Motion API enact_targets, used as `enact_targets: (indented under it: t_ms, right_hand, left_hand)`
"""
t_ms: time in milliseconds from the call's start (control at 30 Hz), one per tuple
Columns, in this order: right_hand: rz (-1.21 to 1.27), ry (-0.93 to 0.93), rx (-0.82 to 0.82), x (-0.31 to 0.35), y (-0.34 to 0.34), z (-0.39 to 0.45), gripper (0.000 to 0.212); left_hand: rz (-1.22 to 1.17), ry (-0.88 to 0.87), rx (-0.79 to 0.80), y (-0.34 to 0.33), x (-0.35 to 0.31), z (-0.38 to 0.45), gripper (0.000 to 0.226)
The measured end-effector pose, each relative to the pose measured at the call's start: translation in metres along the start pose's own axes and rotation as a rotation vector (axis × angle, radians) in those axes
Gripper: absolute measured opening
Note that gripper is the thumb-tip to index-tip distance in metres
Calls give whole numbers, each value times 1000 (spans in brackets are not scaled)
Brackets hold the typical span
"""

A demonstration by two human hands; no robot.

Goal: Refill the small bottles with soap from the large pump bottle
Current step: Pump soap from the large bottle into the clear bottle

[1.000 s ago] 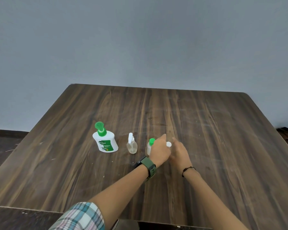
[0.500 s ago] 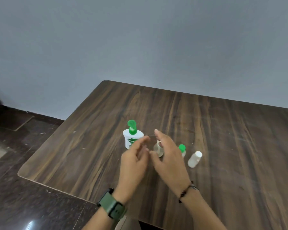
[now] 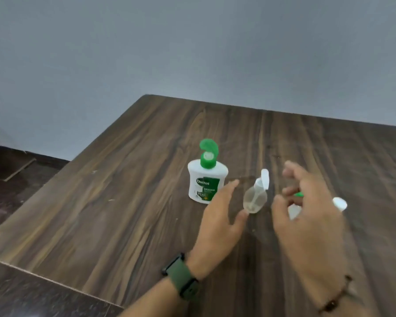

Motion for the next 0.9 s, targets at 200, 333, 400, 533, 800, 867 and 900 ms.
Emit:
enact_targets:
  t_ms: [200,333,400,533,800,867,900]
  right_hand:
    - [-200,-59,218,-25,-20,11,69]
    - [-161,-172,269,-35,-44,3,41]
    - [-166,-154,212,-41,-52,-3,23]
    - [-128,-114,149,-43,-47,-10,25]
    - [454,-187,453,-40,-12,-12,20]
    - [579,-250,487,-46,-13,-10,33]
    - [567,-283,425,-50,-15,-8,36]
  left_hand:
    - [42,-121,39,-47,5,26,74]
    - [197,-88,22,-67,21,27,34]
    - [212,-107,-45,-65,21,20,19]
    - [91,-152,-130,-49,14,1,19]
    - [-366,82,275,-14,16,-5,29]
    - [-443,103,316,-8,16,-6,20]
    - [-465,115,312,-7,17,-6,17]
Point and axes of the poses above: each hand's wrist, its own z-axis towards the middle knuckle, its own y-axis out of the back of the hand, x = y × z, the point moved 2 cm from there along z, towards the middle knuckle, and after that the axes turned 15 degrees about -x, right-handed, at the moved point
